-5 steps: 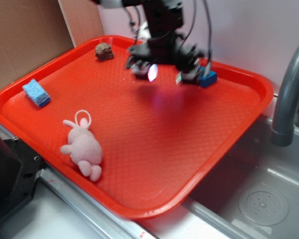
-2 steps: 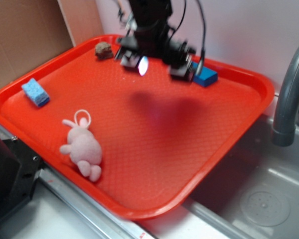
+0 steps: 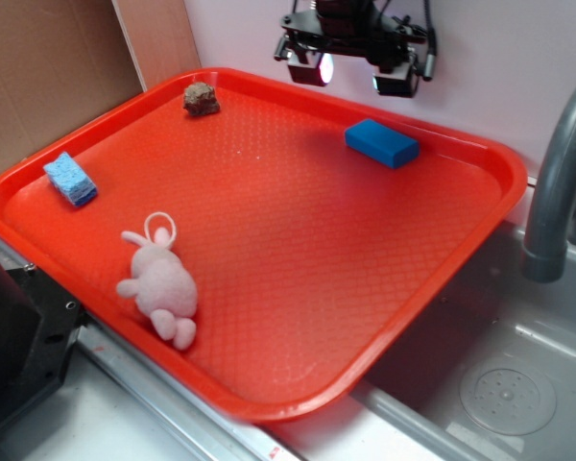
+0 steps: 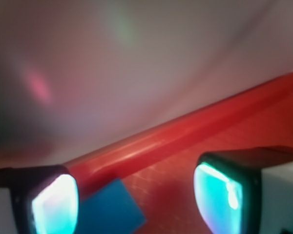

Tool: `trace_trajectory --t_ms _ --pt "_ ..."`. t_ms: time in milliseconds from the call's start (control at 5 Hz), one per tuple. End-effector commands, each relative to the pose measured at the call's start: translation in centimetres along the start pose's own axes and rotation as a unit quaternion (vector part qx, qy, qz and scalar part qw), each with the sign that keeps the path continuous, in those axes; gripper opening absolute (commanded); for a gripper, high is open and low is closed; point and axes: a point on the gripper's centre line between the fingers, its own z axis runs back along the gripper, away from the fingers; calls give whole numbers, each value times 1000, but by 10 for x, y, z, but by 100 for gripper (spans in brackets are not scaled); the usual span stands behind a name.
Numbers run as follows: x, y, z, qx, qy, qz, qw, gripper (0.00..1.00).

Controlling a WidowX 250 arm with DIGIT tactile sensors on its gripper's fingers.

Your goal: Grab the blue block.

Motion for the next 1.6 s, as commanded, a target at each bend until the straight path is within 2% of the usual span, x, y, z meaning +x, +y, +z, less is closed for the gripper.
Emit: trace_trajectory --t_ms 0,200,600,800,1000,1200,1400 --pt "5 -4 12 -15 -11 2 1000 100" --pt "-21 -6 1 -1 18 -9 1000 100" --pt "-63 -1 -1 13 55 -25 998 100" --pt "-70 4 12 6 69 -22 997 100" --pt "-70 8 34 -13 82 -15 996 100" --pt "-60 8 48 -27 49 8 998 100" --pt "-54 10 50 -49 13 80 995 100"
